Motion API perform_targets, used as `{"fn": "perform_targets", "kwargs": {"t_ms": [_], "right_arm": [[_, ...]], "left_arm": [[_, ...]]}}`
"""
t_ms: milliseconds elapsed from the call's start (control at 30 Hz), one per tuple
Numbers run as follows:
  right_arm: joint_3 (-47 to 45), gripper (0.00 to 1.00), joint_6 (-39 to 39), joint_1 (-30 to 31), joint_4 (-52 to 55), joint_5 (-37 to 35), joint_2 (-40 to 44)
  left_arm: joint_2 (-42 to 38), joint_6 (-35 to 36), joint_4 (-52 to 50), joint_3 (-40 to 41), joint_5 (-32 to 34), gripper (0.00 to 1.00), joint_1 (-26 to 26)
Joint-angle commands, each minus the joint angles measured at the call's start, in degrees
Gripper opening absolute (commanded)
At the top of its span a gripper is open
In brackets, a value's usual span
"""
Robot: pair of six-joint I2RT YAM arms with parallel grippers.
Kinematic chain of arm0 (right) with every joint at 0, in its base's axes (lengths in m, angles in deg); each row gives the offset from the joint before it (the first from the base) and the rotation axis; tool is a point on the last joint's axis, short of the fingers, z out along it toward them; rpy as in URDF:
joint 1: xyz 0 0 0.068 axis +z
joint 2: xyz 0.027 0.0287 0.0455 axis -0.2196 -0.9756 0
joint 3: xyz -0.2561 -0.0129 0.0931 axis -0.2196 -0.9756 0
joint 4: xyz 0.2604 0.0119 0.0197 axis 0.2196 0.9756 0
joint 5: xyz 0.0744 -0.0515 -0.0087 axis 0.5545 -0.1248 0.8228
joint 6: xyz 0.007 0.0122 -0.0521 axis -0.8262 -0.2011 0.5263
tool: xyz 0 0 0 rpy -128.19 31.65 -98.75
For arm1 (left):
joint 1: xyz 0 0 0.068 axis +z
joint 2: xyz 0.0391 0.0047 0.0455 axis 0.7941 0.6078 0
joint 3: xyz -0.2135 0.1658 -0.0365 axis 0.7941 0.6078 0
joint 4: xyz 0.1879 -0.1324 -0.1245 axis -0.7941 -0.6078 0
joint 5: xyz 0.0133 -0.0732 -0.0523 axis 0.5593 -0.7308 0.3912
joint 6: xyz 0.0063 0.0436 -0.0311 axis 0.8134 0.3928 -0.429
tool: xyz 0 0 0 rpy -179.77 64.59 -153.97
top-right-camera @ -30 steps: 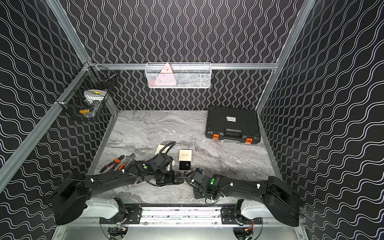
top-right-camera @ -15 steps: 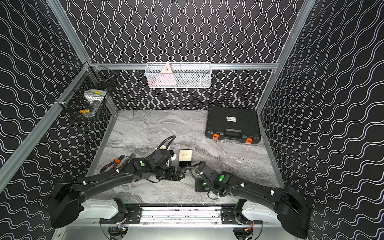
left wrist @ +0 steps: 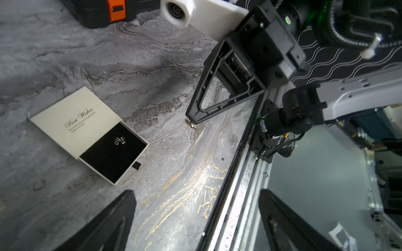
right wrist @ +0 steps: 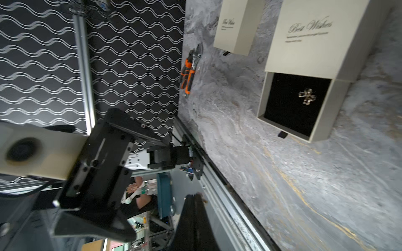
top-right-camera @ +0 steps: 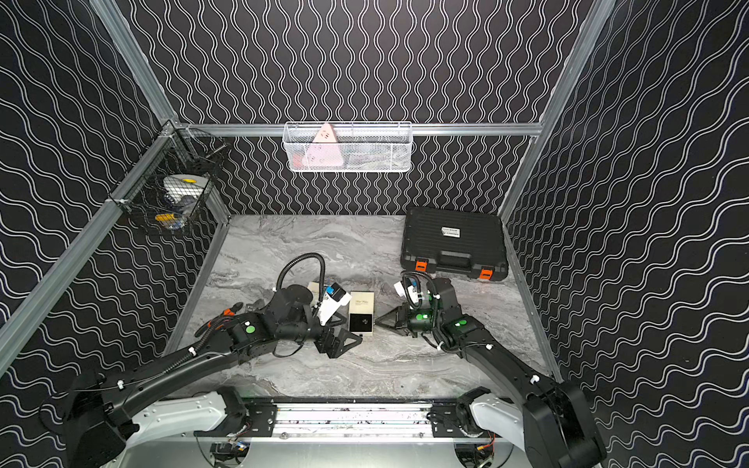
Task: Place the earrings into the drawer-style jewelry box
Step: Pick up the earring from the center of the board.
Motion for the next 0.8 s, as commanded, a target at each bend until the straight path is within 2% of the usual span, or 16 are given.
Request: {"fn": "perform_targets", "kwargs": {"t_ms": [0,133,233,367,533,667,733,767], "right_arm": [[-1.05,0.00,-8.14,-1.02,-13.86,9.89,-0.28],[-2.48,0.00,-13.34,-1.88,-21.43,11.73,-0.91],[-3.91,0.00,-19.49,-1.90,-30.24,12.86,-2.31],[-5.13,0.00,-28.63,-1.89,-43.56,14.06,-5.32],[-5.41,0.00,-38.11,-1.89,-57.87,13.73,-9.69],[-4.67,0.00,-46.22,-1.89,-70.44,13.57,-14.92],[-4.20,0.00,-52.69,-1.89,-80.66,13.31,-19.08],[-3.66,0.00,-53.11,-1.81,-81.25,13.65,-20.05]], "left_arm": [[-1.93,12.60,4.06,2.40,6.22,0.92,0.05],[-4.42,20.12,15.71,8.01,10.90,0.92,-0.04],[-2.51,23.13,20.26,7.40,10.17,0.90,-0.13],[-0.04,25.90,21.10,4.72,9.72,0.90,-0.87],[-1.72,31.18,21.03,4.77,10.72,0.88,-1.52],[-2.34,31.77,20.77,4.28,10.53,0.83,-2.13],[-1.84,31.65,20.31,3.88,10.20,0.80,-2.41],[-1.54,31.15,20.54,3.86,10.11,0.78,-2.41]]}}
